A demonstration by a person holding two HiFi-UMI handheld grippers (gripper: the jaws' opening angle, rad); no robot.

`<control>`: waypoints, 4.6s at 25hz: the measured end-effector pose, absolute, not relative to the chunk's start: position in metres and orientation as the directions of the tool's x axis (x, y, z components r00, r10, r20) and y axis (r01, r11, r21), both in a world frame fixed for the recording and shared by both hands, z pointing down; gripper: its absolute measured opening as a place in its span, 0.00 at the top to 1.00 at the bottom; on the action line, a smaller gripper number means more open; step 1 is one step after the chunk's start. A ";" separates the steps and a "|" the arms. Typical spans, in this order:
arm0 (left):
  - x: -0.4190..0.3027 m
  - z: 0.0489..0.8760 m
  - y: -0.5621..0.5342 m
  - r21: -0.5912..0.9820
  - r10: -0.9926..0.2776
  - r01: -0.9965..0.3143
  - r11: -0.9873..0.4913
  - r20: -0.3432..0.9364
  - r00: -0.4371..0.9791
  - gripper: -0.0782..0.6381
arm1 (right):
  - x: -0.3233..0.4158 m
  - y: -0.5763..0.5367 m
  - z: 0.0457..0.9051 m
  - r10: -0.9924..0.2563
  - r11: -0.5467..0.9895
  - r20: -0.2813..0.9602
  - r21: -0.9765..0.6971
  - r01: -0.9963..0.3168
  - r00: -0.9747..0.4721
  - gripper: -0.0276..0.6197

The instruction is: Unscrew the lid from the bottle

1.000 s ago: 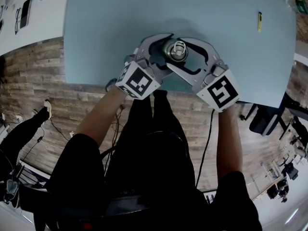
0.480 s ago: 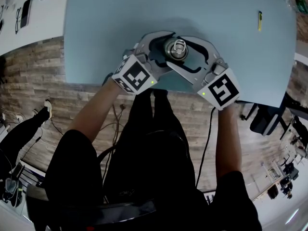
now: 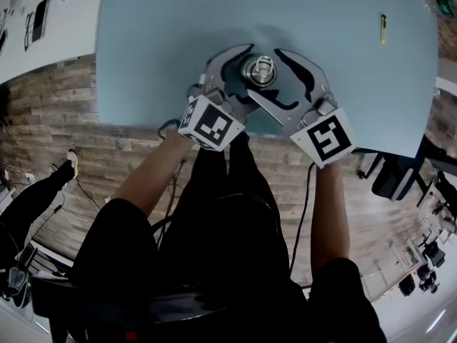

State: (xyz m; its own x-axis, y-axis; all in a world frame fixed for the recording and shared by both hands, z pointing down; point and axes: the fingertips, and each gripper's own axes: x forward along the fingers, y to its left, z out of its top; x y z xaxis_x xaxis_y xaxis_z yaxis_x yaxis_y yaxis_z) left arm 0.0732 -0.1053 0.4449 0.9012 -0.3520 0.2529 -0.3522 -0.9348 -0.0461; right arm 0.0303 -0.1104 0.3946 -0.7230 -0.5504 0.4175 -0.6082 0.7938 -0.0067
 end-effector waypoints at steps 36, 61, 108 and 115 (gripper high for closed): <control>0.062 0.440 -0.121 -0.045 -0.717 -0.729 -0.683 0.231 0.657 0.39 | 0.028 -0.110 0.401 -0.608 0.744 0.406 -0.010 -0.668 -0.683 0.55; 0.066 0.440 -0.116 -0.048 -0.507 -0.511 -0.858 0.231 0.830 0.38 | 0.027 -0.108 0.401 -0.540 0.809 0.414 0.013 -0.588 -0.733 0.56; 0.072 0.447 -0.107 -0.046 -0.251 -0.248 -0.968 0.244 0.937 0.36 | 0.032 -0.102 0.412 -0.419 0.890 0.491 0.053 -0.454 -0.764 0.51; 0.068 0.447 -0.102 -0.031 -0.353 -0.356 -0.934 0.241 0.904 0.31 | 0.034 -0.099 0.406 -0.494 0.844 0.427 0.027 -0.535 -0.757 0.47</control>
